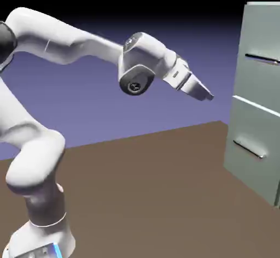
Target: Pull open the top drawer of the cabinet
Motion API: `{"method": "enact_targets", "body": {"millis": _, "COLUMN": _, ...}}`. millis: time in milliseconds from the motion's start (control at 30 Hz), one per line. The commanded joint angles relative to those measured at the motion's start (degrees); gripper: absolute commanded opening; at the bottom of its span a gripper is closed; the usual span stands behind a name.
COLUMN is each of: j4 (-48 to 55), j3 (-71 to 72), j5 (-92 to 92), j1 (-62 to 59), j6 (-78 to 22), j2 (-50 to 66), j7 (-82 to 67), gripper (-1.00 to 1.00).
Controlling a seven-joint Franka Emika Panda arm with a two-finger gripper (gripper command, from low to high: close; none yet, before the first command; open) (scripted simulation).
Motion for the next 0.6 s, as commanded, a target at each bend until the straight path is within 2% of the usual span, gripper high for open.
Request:
{"method": "enact_targets", "body": {"millis": 0, "j4": 1.1, "j3": 1.8, "j5": 2.5, "j1": -1.9, "j6": -0.1, "j2": 0.1, "j7": -0.7, "gripper": 0.00}}
{"method": "enact_targets", "body": {"millis": 567, "j4": 20.0, "j3": 31.8, "j5": 44.9, "j1": -33.7, "j6": -1.6, "j2": 2.7, "j7": -13.1, "gripper": 0.00}}
